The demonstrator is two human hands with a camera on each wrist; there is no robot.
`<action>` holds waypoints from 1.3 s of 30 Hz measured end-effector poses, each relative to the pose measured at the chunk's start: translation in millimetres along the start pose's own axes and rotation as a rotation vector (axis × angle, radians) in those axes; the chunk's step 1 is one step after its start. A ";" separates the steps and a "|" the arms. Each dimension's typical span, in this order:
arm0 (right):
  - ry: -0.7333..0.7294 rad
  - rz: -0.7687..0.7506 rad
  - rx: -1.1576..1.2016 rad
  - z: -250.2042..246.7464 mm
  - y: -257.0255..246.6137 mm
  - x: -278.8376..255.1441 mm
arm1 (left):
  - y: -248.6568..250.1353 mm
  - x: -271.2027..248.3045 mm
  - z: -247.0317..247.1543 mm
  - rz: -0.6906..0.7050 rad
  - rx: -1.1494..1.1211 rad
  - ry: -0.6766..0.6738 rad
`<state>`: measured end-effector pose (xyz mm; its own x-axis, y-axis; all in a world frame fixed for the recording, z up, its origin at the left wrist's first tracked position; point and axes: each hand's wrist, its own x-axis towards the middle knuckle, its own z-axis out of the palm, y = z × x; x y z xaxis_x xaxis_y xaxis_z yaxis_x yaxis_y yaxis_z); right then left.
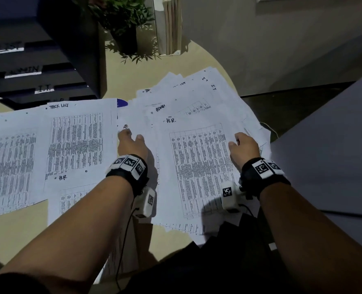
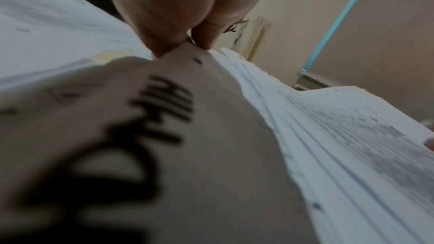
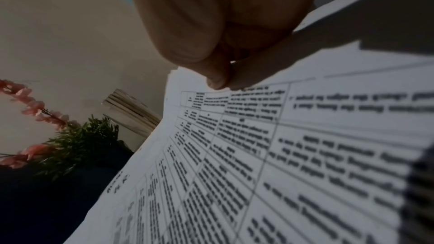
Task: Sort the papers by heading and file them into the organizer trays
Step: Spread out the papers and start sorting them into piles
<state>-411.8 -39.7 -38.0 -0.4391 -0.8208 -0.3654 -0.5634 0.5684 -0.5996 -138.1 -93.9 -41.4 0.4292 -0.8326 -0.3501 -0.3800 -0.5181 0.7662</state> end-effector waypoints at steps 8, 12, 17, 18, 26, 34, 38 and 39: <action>0.096 0.011 0.188 7.4 3.6 -5.0 | -1.2 -19.7 -2.3 0.169 0.341 -0.045; 0.085 -0.022 0.278 11.8 5.6 -5.4 | -3.0 -27.1 8.0 0.083 0.496 -0.261; 0.137 0.010 0.310 5.2 11.8 -2.1 | -3.4 -26.3 11.4 0.087 0.187 -0.274; 0.126 0.022 0.319 3.9 13.2 -1.8 | -3.7 -26.6 10.2 0.103 0.183 -0.274; 0.046 0.048 0.408 5.9 12.3 -1.5 | -1.1 -20.1 4.1 0.117 0.222 -0.304; 0.084 0.009 0.279 -4.8 10.5 0.8 | -9.5 3.2 -14.2 0.036 0.000 -0.160; -0.108 -0.043 0.395 -4.4 -1.1 -9.9 | -7.0 -3.5 -13.1 0.106 -0.048 -0.222; -0.145 -0.074 0.386 -4.4 -4.5 -12.7 | -8.1 -5.4 -11.3 0.116 -0.078 -0.256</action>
<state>-406.8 -31.5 -27.5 -0.2883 -0.8739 -0.3913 -0.2744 0.4670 -0.8406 -128.1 -82.9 -39.7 0.1621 -0.9130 -0.3745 -0.3460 -0.4080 0.8449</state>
